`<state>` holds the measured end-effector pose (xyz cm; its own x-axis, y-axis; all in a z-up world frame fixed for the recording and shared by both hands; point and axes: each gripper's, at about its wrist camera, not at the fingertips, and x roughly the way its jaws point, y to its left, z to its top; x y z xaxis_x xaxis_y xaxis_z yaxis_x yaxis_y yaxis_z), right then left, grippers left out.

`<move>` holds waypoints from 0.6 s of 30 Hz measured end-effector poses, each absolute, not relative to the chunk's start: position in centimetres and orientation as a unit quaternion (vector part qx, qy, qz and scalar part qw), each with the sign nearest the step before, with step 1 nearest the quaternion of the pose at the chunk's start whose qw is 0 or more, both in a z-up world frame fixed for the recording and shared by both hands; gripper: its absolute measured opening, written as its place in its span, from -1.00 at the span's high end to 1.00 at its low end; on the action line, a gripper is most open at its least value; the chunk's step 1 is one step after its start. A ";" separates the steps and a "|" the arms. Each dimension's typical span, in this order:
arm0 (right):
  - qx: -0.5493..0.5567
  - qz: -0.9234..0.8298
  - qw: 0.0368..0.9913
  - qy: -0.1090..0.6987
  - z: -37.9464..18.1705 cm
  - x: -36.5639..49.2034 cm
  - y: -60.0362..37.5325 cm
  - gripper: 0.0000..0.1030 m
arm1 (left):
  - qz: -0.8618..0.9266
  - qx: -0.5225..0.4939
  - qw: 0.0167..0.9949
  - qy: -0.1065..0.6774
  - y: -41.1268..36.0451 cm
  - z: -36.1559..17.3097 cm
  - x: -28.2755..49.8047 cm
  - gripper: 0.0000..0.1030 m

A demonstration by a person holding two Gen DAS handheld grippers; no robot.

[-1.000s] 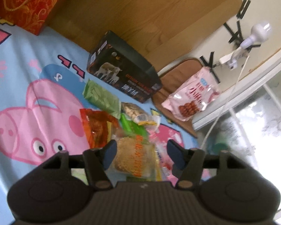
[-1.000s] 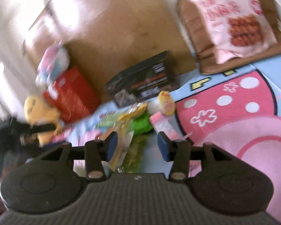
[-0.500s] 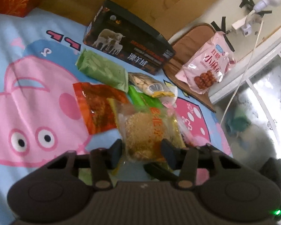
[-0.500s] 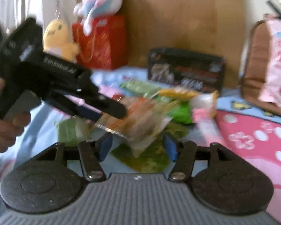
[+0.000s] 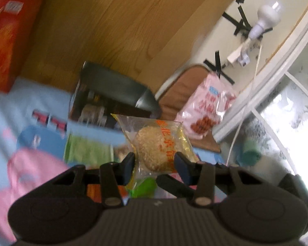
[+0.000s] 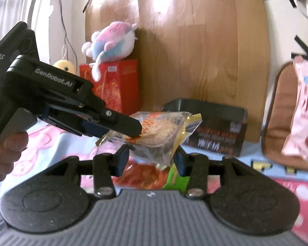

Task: Organize snacks
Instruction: 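Carry the bag into the black box and open the left tool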

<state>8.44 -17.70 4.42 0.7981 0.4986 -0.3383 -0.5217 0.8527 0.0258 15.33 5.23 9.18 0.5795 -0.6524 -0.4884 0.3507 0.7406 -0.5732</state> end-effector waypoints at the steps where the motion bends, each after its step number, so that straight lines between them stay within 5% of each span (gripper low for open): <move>1: -0.037 0.268 0.948 0.166 4.9 9.4 -17.8 0.04 | -0.290 -0.207 0.867 0.347 4.9 9.8 16.5 0.18; 11: -0.012 0.253 0.944 0.212 5.1 24.9 -17.7 0.01 | -0.220 -0.189 0.885 0.364 3.1 8.5 30.2 0.01; 18: 0.046 0.234 0.941 0.241 4.1 25.1 -21.8 -0.05 | -0.233 -0.217 0.878 0.357 5.9 7.8 27.1 0.00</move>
<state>25.05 -21.81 4.06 0.7734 0.4631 -0.4329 -0.4191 0.8859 0.1989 27.09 5.87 7.84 0.6360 -0.5644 -0.5262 0.2545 0.7972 -0.5474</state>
